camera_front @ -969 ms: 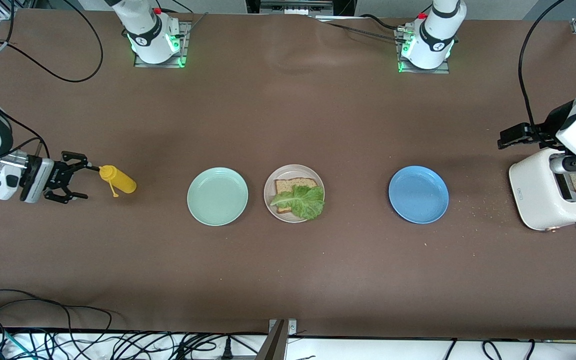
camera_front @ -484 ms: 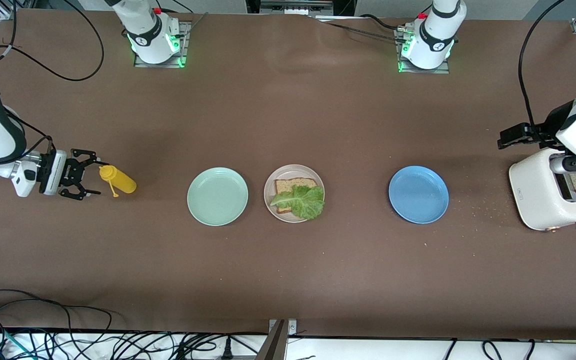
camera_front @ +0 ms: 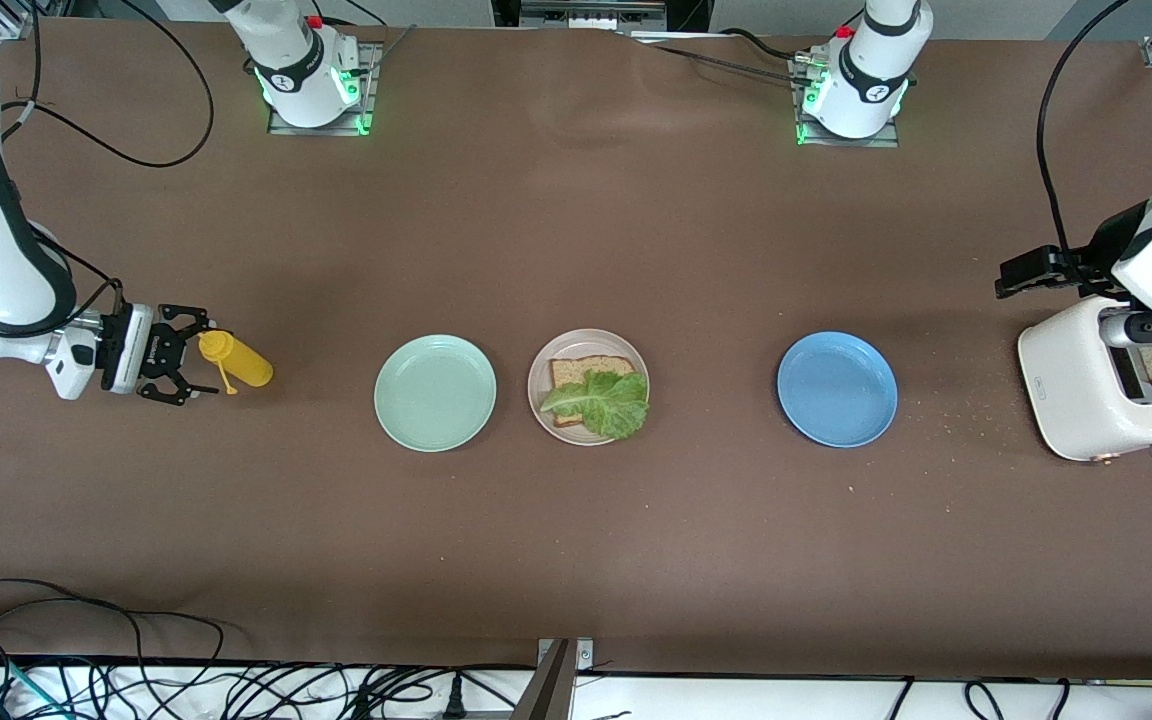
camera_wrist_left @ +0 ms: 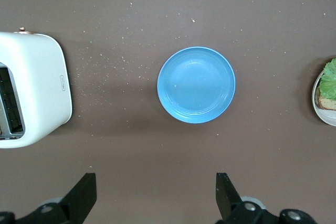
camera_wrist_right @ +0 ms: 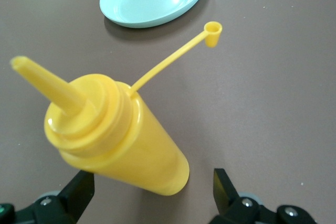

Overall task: Make sandwich on beige plate with both arms
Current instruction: 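Close the right gripper on the mustard bottle and lift it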

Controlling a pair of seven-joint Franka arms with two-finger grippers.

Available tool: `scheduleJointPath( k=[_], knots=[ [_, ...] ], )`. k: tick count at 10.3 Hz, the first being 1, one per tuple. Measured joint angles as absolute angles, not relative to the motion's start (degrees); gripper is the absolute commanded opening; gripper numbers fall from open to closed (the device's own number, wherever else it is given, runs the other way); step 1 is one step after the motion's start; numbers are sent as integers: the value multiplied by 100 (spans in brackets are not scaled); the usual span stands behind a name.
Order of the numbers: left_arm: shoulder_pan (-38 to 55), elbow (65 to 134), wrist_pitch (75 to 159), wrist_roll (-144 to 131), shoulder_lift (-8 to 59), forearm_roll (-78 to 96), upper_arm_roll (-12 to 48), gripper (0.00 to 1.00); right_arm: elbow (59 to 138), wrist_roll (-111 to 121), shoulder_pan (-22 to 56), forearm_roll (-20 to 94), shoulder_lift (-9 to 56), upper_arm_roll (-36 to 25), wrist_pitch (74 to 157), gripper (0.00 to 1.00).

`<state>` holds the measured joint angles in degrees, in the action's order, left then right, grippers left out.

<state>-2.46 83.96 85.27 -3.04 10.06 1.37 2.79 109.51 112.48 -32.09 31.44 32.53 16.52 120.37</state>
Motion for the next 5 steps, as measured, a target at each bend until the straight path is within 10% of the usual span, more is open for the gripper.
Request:
scheduleJointPath(
  k=[1,5],
  knots=[
    [-246,8396,8527,-304,1006,137,279,100,10954,11257,-3189,3144,3282,1655,12053,96],
    [-246,8396,8527,-304,1006,137,279,100,10954,11288,-3171,3244,3361,1891,12258,12]
  ],
)
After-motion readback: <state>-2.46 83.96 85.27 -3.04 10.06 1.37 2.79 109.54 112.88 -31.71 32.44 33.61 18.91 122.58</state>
